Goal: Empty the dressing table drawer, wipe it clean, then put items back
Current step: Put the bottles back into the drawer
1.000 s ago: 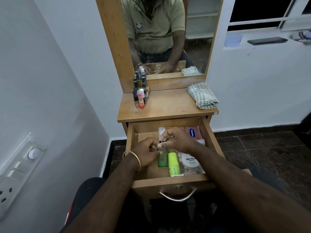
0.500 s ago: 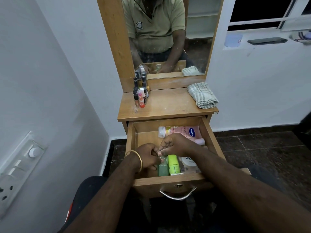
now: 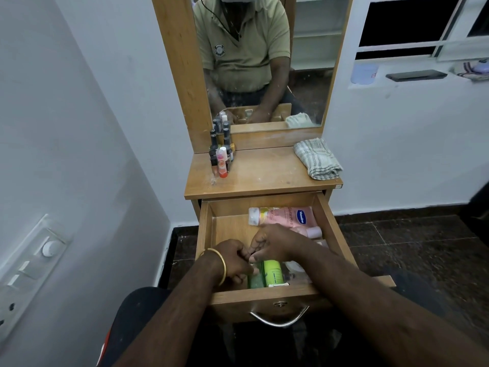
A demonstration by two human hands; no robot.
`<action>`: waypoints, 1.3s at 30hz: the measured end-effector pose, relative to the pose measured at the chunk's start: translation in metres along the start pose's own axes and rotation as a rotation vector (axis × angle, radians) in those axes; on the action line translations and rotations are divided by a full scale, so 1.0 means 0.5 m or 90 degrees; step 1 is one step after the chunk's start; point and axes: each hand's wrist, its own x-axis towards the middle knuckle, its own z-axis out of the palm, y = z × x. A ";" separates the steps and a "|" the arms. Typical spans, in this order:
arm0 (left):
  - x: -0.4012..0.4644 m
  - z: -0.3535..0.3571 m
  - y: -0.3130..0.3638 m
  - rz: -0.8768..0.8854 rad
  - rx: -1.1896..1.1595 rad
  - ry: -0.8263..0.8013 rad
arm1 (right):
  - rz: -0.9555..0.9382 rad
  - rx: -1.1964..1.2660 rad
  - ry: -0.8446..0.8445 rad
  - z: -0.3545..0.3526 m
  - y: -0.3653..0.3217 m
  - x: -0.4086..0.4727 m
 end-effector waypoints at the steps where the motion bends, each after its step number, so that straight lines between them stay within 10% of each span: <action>1: 0.000 -0.001 -0.001 0.001 0.019 0.004 | -0.001 -0.012 -0.005 0.001 -0.001 -0.001; 7: 0.010 -0.021 -0.003 0.210 0.150 0.189 | -0.069 -0.004 0.182 -0.009 -0.006 -0.008; 14: 0.015 -0.041 0.000 0.449 -0.030 0.464 | -0.191 -0.146 0.538 -0.071 -0.083 0.035; 25: 0.026 -0.052 -0.013 0.446 -0.066 0.517 | -0.067 -0.373 0.498 -0.156 -0.212 0.123; 39: 0.025 -0.046 -0.009 0.412 -0.115 0.503 | -0.269 -0.090 0.566 -0.158 -0.146 0.039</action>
